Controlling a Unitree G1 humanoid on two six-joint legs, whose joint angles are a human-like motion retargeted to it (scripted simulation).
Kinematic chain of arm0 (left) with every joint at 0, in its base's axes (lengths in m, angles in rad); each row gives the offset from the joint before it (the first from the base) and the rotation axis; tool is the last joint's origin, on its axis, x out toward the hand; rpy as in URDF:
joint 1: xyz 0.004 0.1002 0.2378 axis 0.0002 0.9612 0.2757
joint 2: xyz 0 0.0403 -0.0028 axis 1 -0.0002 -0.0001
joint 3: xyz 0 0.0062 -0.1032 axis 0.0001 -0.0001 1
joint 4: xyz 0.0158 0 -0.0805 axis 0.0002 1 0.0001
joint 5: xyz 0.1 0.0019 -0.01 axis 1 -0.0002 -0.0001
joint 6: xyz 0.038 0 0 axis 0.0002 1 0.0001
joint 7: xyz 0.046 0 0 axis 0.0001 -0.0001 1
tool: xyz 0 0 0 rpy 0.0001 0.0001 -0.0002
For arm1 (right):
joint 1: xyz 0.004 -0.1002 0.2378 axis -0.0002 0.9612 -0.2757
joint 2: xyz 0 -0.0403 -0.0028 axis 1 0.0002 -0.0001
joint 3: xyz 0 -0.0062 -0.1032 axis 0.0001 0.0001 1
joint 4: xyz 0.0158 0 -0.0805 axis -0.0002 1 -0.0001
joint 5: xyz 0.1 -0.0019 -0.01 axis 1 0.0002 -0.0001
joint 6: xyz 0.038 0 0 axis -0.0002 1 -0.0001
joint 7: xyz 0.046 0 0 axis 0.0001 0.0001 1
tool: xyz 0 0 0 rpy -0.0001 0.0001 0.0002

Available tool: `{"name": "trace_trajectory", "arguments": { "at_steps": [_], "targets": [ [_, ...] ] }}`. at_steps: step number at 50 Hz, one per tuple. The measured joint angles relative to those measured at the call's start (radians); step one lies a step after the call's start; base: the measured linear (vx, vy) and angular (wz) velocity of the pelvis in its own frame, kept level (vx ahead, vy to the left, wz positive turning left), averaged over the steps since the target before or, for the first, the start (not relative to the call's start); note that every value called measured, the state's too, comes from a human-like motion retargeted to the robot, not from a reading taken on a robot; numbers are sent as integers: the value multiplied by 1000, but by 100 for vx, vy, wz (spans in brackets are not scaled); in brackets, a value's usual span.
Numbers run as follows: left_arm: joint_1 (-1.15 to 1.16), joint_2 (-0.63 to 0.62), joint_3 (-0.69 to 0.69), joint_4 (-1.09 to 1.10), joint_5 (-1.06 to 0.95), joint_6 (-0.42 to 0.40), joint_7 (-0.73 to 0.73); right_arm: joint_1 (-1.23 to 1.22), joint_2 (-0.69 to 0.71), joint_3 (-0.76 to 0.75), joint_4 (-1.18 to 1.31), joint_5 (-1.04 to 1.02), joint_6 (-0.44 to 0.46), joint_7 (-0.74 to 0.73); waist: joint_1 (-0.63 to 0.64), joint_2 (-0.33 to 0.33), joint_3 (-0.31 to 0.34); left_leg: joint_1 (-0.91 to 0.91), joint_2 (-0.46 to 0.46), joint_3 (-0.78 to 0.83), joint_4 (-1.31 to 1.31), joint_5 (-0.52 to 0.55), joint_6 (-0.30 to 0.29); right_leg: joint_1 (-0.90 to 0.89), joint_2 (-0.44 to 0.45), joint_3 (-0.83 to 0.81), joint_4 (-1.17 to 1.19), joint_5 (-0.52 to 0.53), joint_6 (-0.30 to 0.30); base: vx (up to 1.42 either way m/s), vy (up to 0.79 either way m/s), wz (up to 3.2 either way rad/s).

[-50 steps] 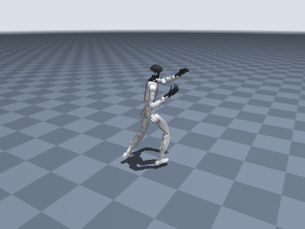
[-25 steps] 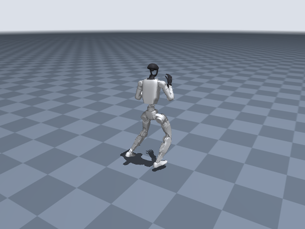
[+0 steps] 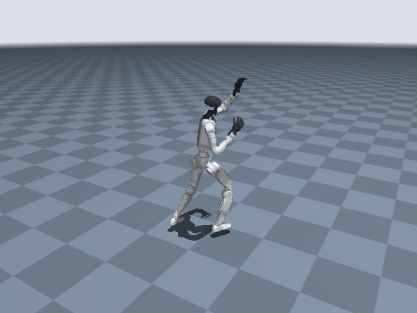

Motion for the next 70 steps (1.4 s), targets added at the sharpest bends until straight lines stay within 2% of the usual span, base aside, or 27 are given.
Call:
{"name": "trace_trajectory", "arguments": {
  "at_steps": [2, 5, 7, 10, 13, 16, 19, 20, 22, 23, 25, 27, 28, 30, 31, 33, 35, 37, 40, 42, 46, 50, 55, 58, 63, 67, 70],
  "targets": [
    [-161, -98, -113, 201, -7, 33, 13, 44, 15, -29, 1, 11, 8, 11, -28, -1, 11, -7, 28, 2, 58, 7, -2, -16, 43, 5, 10, -21, -12, 12, -22, -89],
    [-82, -204, -133, 192, 9, 3, -29, 40, 76, -75, -15, 28, -1, -14, -6, -35, 42, -16, 79, 14, 182, 27, 3, -29, 89, 13, 63, -66, -32, 8, -18, -62],
    [219, -259, -8, -65, 33, -49, -104, 7, 121, -120, -39, 39, -12, -57, 72, -37, 64, -24, 135, -3, 276, 68, -9, -4, 131, -2, 68, -79, -50, 7, -15, -42],
    [764, -329, 250, -475, -29, -122, -229, -51, 170, -139, -102, 19, -35, -121, 194, -45, 74, -44, 185, -50, 393, 149, -31, 34, 168, -21, 74, -102, -74, 6, -14, -13],
    [1148, -365, 481, -712, -143, -162, -296, -108, 182, -144, -153, 7, -43, -133, 330, -66, 66, -71, 193, -94, 462, 208, -54, 65, 173, -38, 62, -118, -89, 6, -12, 17],
    [1274, -318, 640, -804, -184, -171, -295, -135, 168, -123, -154, 36, -46, -98, 426, -77, 50, -99, 189, -105, 487, 234, -59, 90, 153, -61, 42, -120, -98, 3, -12, 52],
    [1171, -178, 688, -759, -153, -148, -230, -135, 146, -78, -122, 85, -45, -54, 430, -63, 32, -117, 174, -96, 460, 215, -57, 93, 131, -82, 29, -109, -97, 0, -10, 77],
    [1102, -115, 679, -709, -132, -131, -197, -132, 138, -60, -107, 102, -45, -42, 413, -53, 27, -121, 165, -93, 443, 206, -57, 88, 125, -88, 28, -103, -95, -1, -9, 86],
    [883, 45, 581, -457, -100, -68, -103, -116, 108, -33, -69, 125, -44, -33, 333, -21, 27, -129, 145, -85, 397, 184, -55, 66, 112, -97, 32, -88, -92, -1, -7, 92],
    [744, 127, 501, -269, -93, -27, -60, -103, 88, -22, -53, 131, -45, -33, 280, -1, 32, -132, 135, -81, 377, 165, -50, 51, 106, -101, 37, -83, -91, -2, -5, 93],
    [365, 252, 221, 198, -87, 54, -29, -61, 38, -19, -26, 143, -46, -39, 175, 44, 51, -137, 116, -77, 353, 110, -34, 16, 95, -107, 57, -78, -91, -3, -3, 91],
    [-7, 241, -103, 539, -59, 111, -55, 12, 10, -72, -6, 154, -50, -51, 110, 69, 77, -146, 120, -65, 359, 61, -25, -5, 89, -120, 68, -80, -89, -6, 0, 85],
    [-109, 215, -196, 608, -44, 121, -65, 48, 7, -103, 4, 154, -50, -57, 88, 74, 91, -154, 128, -59, 370, 43, -22, -12, 87, -127, 69, -80, -88, -8, 2, 85],
    [-190, 161, -272, 586, -35, 95, -66, 102, 26, -161, 20, 143, -45, -72, 65, 67, 122, -172, 153, -51, 406, 20, -17, -15, 84, -145, 71, -78, -93, -11, 3, 94],
    [-165, 132, -251, 486, -36, 58, -56, 113, 48, -192, 21, 133, -41, -78, 74, 55, 137, -181, 170, -47, 429, 19, -16, -8, 83, -160, 64, -74, -98, -13, 5, 112],
    [25, 66, -99, 190, -6, -14, -36, 133, 84, -247, 16, 114, -36, -84, 112, 40, 158, -195, 207, -38, 473, 28, -17, 18, 79, -196, 45, -64, -106, -15, 6, 134],
    [389, -40, 161, -171, 56, -83, -62, 156, 93, -274, -4, 91, -43, -89, 165, 45, 158, -207, 247, -23, 507, 44, -22, 54, 64, -244, 23, -53, -110, -15, 8, 162],
    [753, -194, 352, -424, 74, -144, -116, 171, 90, -277, -26, 48, -56, -91, 227, 42, 144, -219, 280, 0, 521, 37, -14, 87, 29, -300, 8, -48, -107, -15, 10, 185],
    [1226, -442, 505, -592, 24, -198, -178, 182, 88, -268, -50, -42, -79, -79, 332, 16, 118, -234, 310, 47, 503, -14, 7, 134, -46, -395, -5, -45, -88, -16, 14, 202],
    [1486, -584, 543, -587, -27, -203, -201, 182, 91, -265, -63, -116, -92, -65, 405, -13, 103, -244, 307, 84, 465, -56, 23, 158, -106, -459, -7, -43, -70, -16, 18, 207],
    [1897, -790, 555, -437, -132, -177, -245, 174, 97, -273, -82, -290, -114, -21, 537, -79, 93, -267, 237, 147, 362, -149, 71, 177, -237, -541, 17, -20, -19, -18, 23, 204],
    [2163, -920, 553, -290, -267, -150, -306, 170, 94, -273, -79, -442, -131, 16, 623, -130, 94, -293, 104, 118, 263, -167, 102, 173, -320, -484, 43, 15, 70, -17, 28, 208],
    [2242, -992, 595, -294, -398, -155, -359, 180, 68, -274, -29, -540, -130, 16, 705, -135, 72, -308, -29, 34, 180, -146, 123, 242, -395, -472, 112, 7, 47, -14, 30, 180],
    [2171, -947, 633, -364, -363, -169, -361, 165, 44, -274, -5, -557, -131, -12, 697, -114, 56, -302, -102, -41, 169, -143, 144, 270, -408, -404, 193, 1, 15, -8, 29, 194],
    [1923, -774, 713, -486, -138, -191, -283, 61, 1, -253, -3, -541, -145, -76, 592, -95, 55, -270, -227, -176, 167, -133, 178, 243, -347, -209, 352, 7, -34, 3, 25, 200],
    [1719, -649, 745, -545, 3, -197, -210, -12, -19, -240, -4, -521, -140, -125, 486, -80, 59, -250, -290, -272, 146, -110, 176, 153, -214, -91, 401, 19, -49, 16, 15, 172],
    [1627, -596, 749, -559, 47, -202, -170, -11, -27, -246, 8, -499, -133, -159, 420, -57, 55, -232, -298, -334, 98, -77, 155, 71, -88, -45, 319, 61, -19, 24, 8, 147]
  ]
}}
